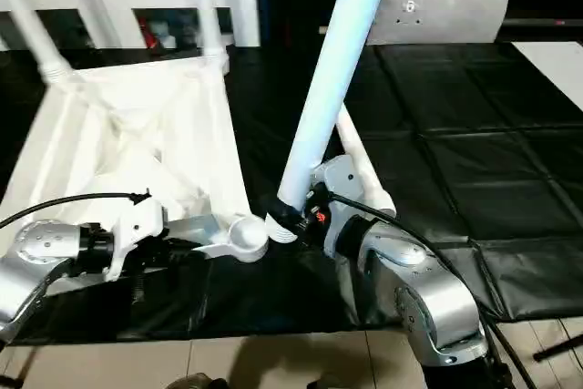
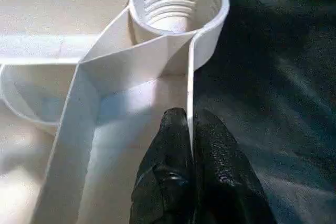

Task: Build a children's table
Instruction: Insert table leg to table base

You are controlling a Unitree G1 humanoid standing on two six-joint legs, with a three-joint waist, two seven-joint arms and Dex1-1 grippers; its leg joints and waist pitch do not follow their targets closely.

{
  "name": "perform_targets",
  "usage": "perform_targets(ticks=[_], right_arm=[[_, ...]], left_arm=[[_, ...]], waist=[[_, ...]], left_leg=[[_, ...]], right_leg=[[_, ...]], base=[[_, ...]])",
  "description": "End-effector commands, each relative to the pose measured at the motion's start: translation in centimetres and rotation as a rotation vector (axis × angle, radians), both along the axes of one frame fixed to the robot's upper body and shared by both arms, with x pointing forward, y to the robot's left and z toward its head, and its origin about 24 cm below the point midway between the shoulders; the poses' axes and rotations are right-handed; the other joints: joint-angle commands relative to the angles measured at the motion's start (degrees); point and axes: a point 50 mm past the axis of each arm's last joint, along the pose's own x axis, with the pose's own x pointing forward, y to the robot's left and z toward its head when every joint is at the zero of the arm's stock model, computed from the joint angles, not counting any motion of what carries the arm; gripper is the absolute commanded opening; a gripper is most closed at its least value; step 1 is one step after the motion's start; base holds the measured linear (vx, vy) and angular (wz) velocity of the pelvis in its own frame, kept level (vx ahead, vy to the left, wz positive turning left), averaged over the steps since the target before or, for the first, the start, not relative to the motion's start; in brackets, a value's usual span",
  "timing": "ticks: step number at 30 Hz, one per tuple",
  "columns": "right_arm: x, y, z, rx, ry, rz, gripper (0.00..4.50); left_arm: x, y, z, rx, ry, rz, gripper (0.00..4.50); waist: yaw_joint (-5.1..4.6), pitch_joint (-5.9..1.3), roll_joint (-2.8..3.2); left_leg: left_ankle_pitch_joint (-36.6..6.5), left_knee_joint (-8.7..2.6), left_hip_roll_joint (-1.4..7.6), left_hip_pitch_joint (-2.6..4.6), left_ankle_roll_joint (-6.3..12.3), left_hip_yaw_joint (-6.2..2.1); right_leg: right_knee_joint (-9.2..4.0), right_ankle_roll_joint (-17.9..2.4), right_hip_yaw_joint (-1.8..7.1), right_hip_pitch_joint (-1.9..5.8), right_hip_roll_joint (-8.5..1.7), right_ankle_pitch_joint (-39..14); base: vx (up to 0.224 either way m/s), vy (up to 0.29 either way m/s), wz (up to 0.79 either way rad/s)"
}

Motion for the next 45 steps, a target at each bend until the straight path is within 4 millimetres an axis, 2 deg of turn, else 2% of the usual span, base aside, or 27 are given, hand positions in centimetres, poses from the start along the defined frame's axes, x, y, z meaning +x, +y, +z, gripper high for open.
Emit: perform_targets(ticks=[1, 4, 9, 10, 12, 14, 15, 17, 21, 22, 24, 25, 28, 34, 39, 45], right_arm=[[0.2, -0.1, 0.8, 0.008, -0.041, -0.007, 1.9], [0.3, -0.1, 0.9, 0.009, -0.045, -0.006, 1.9], [0.7, 0.1, 1.5, 0.01, -0.063, 0.006, 1.9], [0.8, 0.3, 1.7, 0.006, -0.064, 0.021, 1.9], [1.0, 0.5, 1.7, -0.009, -0.053, 0.045, 1.9], [1.3, 0.7, 1.6, -0.032, -0.042, 0.061, 1.9], [1.4, 0.8, 1.5, -0.04, -0.032, 0.066, 1.9], [1.6, 1.1, 1.0, -0.064, -0.011, 0.082, 1.9], [2.3, 1.2, -0.4, -0.142, 0.049, 0.097, 1.9], [2.6, 1.2, -0.6, -0.154, 0.056, 0.094, 1.9], [2.7, 1.1, -0.8, -0.163, 0.067, 0.096, 1.9], [3.0, 1.0, -0.8, -0.173, 0.067, 0.105, 1.9], [3.2, 1.0, -0.7, -0.174, 0.065, 0.111, 1.9], [3.6, 1.2, -1.4, -0.163, 0.107, 0.14, 1.9], [3.4, 1.0, -2.4, -0.168, 0.155, 0.181, 1.9], [3.6, 0.8, -2.1, -0.202, 0.154, 0.213, 1.9]], left_arm=[[0.2, 0.3, -0.4, 0.026, 0.004, 0.024, 0.0], [0.4, 0.2, -0.4, 0.033, -0.001, 0.02, 0.0], [1.2, -0.7, -0.6, 0.073, -0.033, -0.005, 0.0], [1.4, -1.5, -0.6, 0.061, -0.047, -0.027, 0.0], [1.6, -2.5, -0.5, 0.044, -0.056, -0.065, 0.0], [1.6, -3.4, -0.6, 0.031, -0.065, -0.097, 0.0], [1.6, -3.7, -0.6, 0.023, -0.064, -0.106, 0.0], [1.6, -4.1, -0.9, 0.011, -0.06, -0.112, 0.0], [1.6, -4.2, -1.3, 0.022, -0.053, -0.117, 0.0], [1.6, -4.2, -1.3, 0.021, -0.053, -0.121, 0.0], [1.6, -4.2, -1.3, 0.02, -0.052, -0.125, 0.0], [1.5, -4.1, -1.2, 0.023, -0.054, -0.139, 0.0], [1.4, -4.1, -1.2, 0.028, -0.055, -0.157, 0.0], [1.2, -4.5, -1.0, 0.009, -0.054, -0.207, 0.0], [1.4, -5.1, -1.1, 0.009, -0.057, -0.227, 0.0], [1.3, -5.1, -0.9, 0.016, -0.057, -0.259, 0.0]], waist=[[-0.08, -2.77, 0.08], [-0.13, -2.83, 0.11], [-0.02, -2.69, 0.38], [0.0, -2.55, 0.29], [0.2, -2.75, 0.22], [0.36, -2.8, 0.18], [0.5, -3.09, 0.22], [0.93, -3.23, 0.35], [1.35, -3.48, 0.12], [1.37, -3.33, -0.09], [1.48, -3.31, -0.06], [1.39, -3.4, -0.52], [1.4, -3.45, -0.18], [1.45, -3.69, -0.23], [1.62, -3.55, -0.29], [1.71, -3.57, -0.6]], left_leg=[[-13.28, -4.93, 3.4, 0.62, -0.99, -1.53], [-12.22, -4.83, 3.39, 0.67, -0.39, -1.43], [-14.5, -4.92, 3.53, 1.09, -0.96, -1.44], [-15.36, -5.01, 3.55, 1.07, -1.37, -1.47], [-15.27, -4.94, 3.59, 1.18, -1.6, -1.49], [-14.52, -4.92, 3.61, 1.08, -1.47, -1.48], [-13.44, -4.85, 3.65, 1.11, -1.43, -1.46], [-12.07, -4.71, 3.66, 1.11, -1.24, -1.36], [-10.14, -4.42, 3.53, 0.96, -0.66, -1.12], [-10.69, -4.6, 3.62, 0.92, -0.66, -1.16], [-11.31, -4.56, 3.63, 0.95, -0.8, -1.21], [-11.17, -4.61, 3.67, 0.91, -0.67, -1.19], [-10.57, -4.58, 3.71, 0.94, -0.61, -1.22], [-8.79, -4.41, 3.69, 0.89, 0.0, -1.09], [-9.99, -4.5, 3.74, 0.98, -0.04, -1.08], [-9.64, -4.5, 3.74, 0.93, 0.11, -1.06]], right_leg=[[-4.95, -11.01, 3.29, 1.74, -4.56, -12.16], [-4.91, -11.6, 3.22, 1.8, -4.51, -10.81], [-5.33, -11.21, 3.29, 1.53, -4.57, -14.72], [-5.49, -10.94, 3.31, 1.55, -4.64, -16.4], [-5.44, -10.84, 3.35, 1.57, -4.72, -16.66], [-5.44, -10.9, 3.36, 1.67, -4.76, -15.86], [-5.2, -11.25, 3.33, 1.81, -4.74, -14.16], [-5.06, -11.84, 3.31, 1.79, -4.74, -11.7], [-4.84, -12.91, 3.29, 2.05, -4.82, -8.95], [-4.9, -12.56, 3.24, 2.09, -4.81, -10.66], [-4.96, -12.18, 3.27, 2.09, -4.97, -12.52], [-4.94, -11.87, 3.25, 2.14, -4.91, -12.9], [-4.93, -11.76, 3.24, 2.02, -4.97, -12.54], [-4.53, -12.92, 3.15, 2.16, -4.87, -7.92], [-4.72, -12.91, 3.17, 2.13, -4.92, -9.5], [-4.68, -12.76, 3.2, 2.19, -4.93, -9.28]], base=[[0.0, 0.0, 0.0], [0.0, 0.0, 0.0], [0.0, 0.0, 0.0], [0.0, 0.0, 0.0], [0.0, 0.0, 0.0], [0.0, 0.0, 0.0], [0.0, 0.0, 0.0], [0.0, 0.0, 0.0], [0.0, 0.0, 0.0], [0.0, 0.0, 0.0], [0.0, 0.0, 0.0], [0.0, 0.0, 0.0], [0.0, 0.0, 0.0], [0.0, 0.0, 0.0], [0.0, 0.0, 0.0], [0.0, 0.0, 0.0]])
